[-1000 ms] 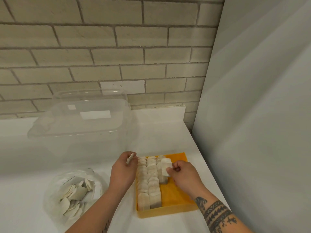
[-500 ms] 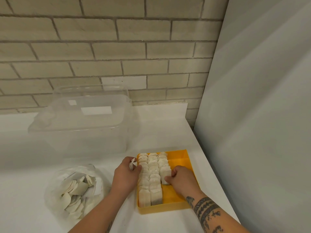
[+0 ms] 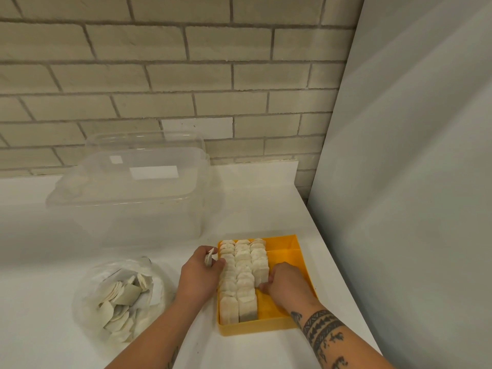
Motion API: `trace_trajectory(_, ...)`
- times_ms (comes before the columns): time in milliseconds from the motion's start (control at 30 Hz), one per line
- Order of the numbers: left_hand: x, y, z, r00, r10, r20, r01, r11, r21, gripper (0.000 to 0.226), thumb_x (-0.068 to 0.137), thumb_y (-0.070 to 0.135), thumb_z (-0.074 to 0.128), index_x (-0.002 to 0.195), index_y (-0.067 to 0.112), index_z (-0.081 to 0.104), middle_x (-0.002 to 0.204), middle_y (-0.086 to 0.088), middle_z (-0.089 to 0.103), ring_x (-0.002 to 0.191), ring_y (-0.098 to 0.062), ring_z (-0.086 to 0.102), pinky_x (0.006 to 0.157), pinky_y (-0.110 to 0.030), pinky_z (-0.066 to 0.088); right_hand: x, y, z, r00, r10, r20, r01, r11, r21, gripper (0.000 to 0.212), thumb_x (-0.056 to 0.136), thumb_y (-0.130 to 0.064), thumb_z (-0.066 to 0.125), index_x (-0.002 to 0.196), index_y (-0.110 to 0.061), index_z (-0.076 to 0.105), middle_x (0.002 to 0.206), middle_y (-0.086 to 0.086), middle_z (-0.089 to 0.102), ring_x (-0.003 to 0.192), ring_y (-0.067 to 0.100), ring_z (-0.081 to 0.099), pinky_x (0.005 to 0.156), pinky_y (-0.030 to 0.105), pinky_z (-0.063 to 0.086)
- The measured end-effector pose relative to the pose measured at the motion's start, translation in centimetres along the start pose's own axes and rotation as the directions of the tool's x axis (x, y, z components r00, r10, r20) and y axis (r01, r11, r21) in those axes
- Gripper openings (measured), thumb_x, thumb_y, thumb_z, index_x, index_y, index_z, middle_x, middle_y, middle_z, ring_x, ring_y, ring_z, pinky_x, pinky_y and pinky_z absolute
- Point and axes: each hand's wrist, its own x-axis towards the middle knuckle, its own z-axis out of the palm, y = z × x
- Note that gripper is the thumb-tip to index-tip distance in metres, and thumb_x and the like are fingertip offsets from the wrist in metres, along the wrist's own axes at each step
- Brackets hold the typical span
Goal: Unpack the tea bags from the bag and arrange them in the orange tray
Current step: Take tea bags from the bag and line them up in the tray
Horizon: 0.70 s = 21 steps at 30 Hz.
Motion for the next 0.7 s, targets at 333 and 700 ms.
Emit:
trace_trajectory(333, -0.9, 1.8, -1.0, 0.994, 0.012, -0.104, -0.021, 0.996, -0.089, 0.039, 0.089, 0.037, 0.072, 0.124, 0.03, 0.055, 0.102, 0.005, 0.063, 0.076, -0.016, 0.07, 0.074, -0.044, 0.062, -1.3, -1.0, -2.2, 0.993, -0.062, -0.098, 0.067, 0.996, 0.053, 0.029, 0.097, -0.04, 0.061, 0.119, -0.021, 0.057, 0.114, -0.003, 0.065, 0.093, 0.013, 0.058, 0.072, 0.023, 0.045)
trace_trajectory(700, -4.4, 6.9, -0.9, 0.915, 0.235, 0.327, -0.155, 0.956, -0.251, 0.06, 0.087, 0.01, 0.074, 0.133, 0.037, 0.047, 0.091, -0.004, 0.075, 0.059, -0.009, 0.07, 0.054, -0.026, 0.054, -3.0, -4.3, -6.4, 0.912, -0.381, -0.152, 0.408, 0.806, 0.428, 0.008, 0.092, -0.034, 0.07, 0.092, -0.026, 0.072, 0.082, -0.008, 0.072, 0.075, 0.004, 0.066, 0.073, 0.026, 0.056)
